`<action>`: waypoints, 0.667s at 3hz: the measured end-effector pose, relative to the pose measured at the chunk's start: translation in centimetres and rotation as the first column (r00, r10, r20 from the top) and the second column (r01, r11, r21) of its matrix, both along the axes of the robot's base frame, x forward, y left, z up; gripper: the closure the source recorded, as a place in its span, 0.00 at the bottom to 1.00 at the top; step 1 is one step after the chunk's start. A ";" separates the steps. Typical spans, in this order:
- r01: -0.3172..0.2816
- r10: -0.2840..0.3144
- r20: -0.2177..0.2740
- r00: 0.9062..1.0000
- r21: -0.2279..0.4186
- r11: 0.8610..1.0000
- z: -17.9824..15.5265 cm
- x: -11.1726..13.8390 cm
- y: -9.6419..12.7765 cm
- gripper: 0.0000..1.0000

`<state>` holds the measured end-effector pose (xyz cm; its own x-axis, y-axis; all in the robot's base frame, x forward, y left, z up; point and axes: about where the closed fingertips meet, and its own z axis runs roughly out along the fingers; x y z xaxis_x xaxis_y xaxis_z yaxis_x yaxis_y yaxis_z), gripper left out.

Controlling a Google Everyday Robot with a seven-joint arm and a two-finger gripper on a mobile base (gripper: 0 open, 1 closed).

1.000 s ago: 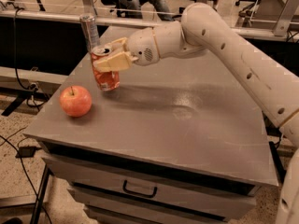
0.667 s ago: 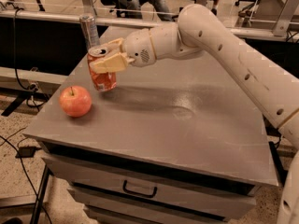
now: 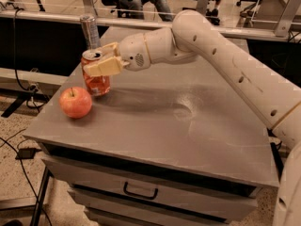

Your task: Move coke can near apple

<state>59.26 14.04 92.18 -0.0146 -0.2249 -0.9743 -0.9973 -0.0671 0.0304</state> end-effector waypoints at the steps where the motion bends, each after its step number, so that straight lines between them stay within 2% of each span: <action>1: -0.020 0.021 -0.025 0.999 0.007 1.000 -0.4 0.0 0.4 0.42; 2: -0.040 0.040 -0.037 0.999 -0.007 0.999 -0.7 0.0 0.6 0.18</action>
Offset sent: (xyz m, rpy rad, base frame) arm 0.0042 0.0017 -0.0127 -0.0376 0.0477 0.0591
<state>59.30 14.63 91.44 -0.0412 -0.2331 -0.9716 -0.9920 -0.1067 0.0676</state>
